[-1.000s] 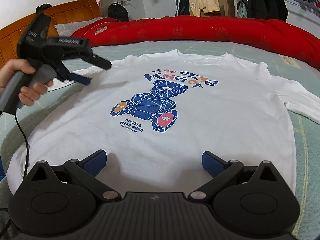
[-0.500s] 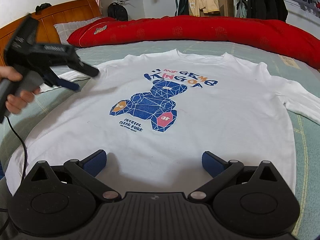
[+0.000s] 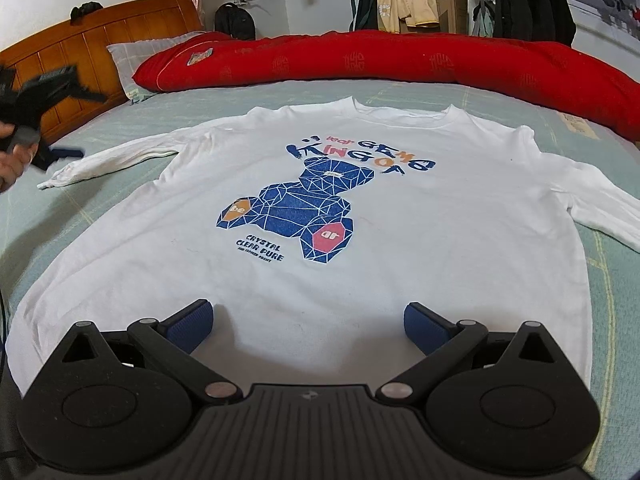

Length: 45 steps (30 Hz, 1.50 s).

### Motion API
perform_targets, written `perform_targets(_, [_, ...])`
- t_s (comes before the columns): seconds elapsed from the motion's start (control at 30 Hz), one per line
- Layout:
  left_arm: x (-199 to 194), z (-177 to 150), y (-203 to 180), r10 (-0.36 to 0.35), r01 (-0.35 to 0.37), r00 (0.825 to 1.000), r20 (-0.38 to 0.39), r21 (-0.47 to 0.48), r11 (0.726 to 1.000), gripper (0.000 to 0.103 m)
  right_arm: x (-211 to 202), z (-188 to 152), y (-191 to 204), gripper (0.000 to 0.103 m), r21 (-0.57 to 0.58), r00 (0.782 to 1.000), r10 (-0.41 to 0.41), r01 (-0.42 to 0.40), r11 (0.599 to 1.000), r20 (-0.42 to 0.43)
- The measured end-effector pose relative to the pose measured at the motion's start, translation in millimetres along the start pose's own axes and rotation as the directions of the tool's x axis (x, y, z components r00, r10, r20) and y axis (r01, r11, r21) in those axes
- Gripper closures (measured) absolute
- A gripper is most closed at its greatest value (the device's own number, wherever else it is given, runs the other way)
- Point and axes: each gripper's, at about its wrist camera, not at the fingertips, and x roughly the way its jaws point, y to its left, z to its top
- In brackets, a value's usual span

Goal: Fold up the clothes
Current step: 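Smooth the sleeve along toward its cuff with the rolled left gripper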

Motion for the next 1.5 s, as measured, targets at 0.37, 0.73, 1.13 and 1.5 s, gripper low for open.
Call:
perform_targets(0.37, [-4, 4, 56, 0.02, -0.011, 0.997, 0.07, -0.122, 0.992, 0.001, 4, -1, 3, 0.0, -0.02, 1.0, -0.017, 0.017, 1.0, 0.001])
perform_targets(0.73, [11, 9, 79, -0.014, 0.044, 0.989, 0.148, -0.2, 0.979, 0.001, 5, -2, 4, 0.0, -0.029, 1.0, -0.023, 0.023, 0.999, 0.004])
perform_targets(1.13, [14, 22, 89, 0.031, 0.042, 0.968, 0.248, -0.283, 0.958, 0.001, 5, -3, 5, 0.0, -0.033, 1.0, -0.026, 0.026, 0.999, 0.005])
perform_targets(1.5, [30, 24, 85, -0.02, 0.11, 0.951, 0.308, -0.279, 0.954, 0.001, 6, -3, 7, 0.0, -0.04, 0.999, -0.034, 0.034, 0.999, 0.007])
